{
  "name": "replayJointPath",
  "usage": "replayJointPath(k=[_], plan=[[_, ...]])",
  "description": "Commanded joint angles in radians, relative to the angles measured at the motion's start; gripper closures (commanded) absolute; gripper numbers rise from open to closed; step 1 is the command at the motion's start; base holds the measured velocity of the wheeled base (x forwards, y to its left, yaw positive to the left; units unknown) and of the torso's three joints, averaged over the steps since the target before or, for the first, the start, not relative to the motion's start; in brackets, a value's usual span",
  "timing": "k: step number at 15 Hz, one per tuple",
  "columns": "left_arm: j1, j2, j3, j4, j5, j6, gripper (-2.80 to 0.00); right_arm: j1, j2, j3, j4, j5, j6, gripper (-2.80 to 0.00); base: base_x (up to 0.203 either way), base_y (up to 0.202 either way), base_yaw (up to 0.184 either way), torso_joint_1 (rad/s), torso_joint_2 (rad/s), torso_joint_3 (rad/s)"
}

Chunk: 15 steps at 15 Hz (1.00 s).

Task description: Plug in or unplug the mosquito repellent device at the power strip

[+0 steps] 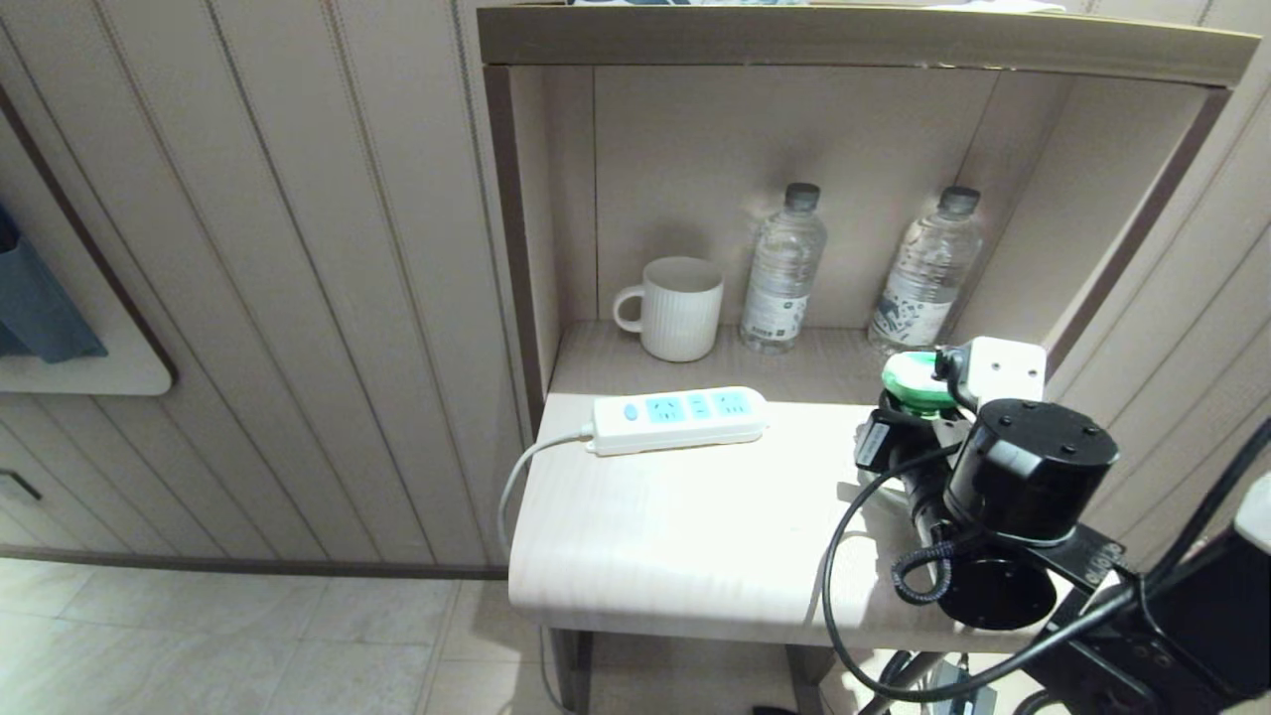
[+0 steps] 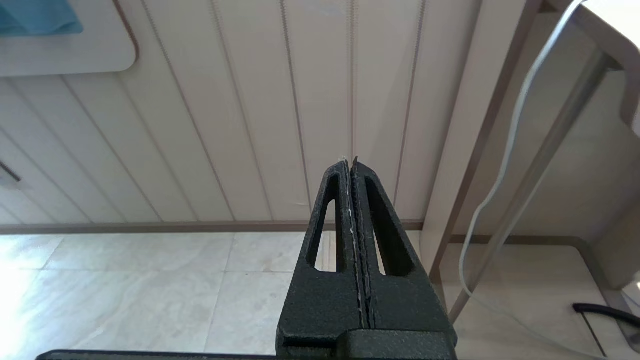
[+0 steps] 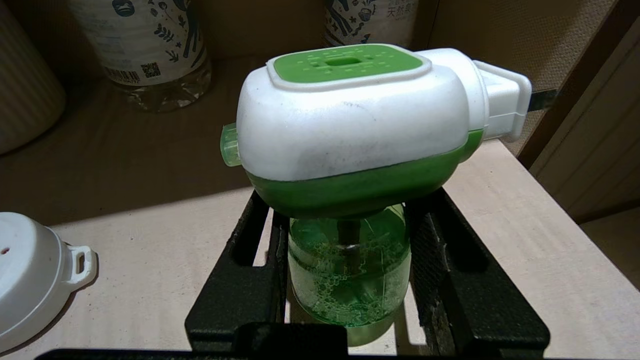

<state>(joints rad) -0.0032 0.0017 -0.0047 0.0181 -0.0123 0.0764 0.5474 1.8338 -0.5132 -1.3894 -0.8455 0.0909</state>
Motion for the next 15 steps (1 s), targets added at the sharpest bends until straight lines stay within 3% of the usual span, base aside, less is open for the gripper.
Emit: replayJointPath(k=[1,15], plan=[[0.0,0.0,0.0,0.0,0.0,0.0,0.0,-0.004,0.038,-0.019,-0.009,-0.004,0.0,0.0,0.0,0.0,0.0,0.0,0.0,0.0],[0.0,0.0,0.0,0.0,0.0,0.0,0.0,-0.031,0.099,-0.084,-0.007,-0.004,-0.019,0.0,0.0,0.0,0.0,0.0,0.0,0.0]])
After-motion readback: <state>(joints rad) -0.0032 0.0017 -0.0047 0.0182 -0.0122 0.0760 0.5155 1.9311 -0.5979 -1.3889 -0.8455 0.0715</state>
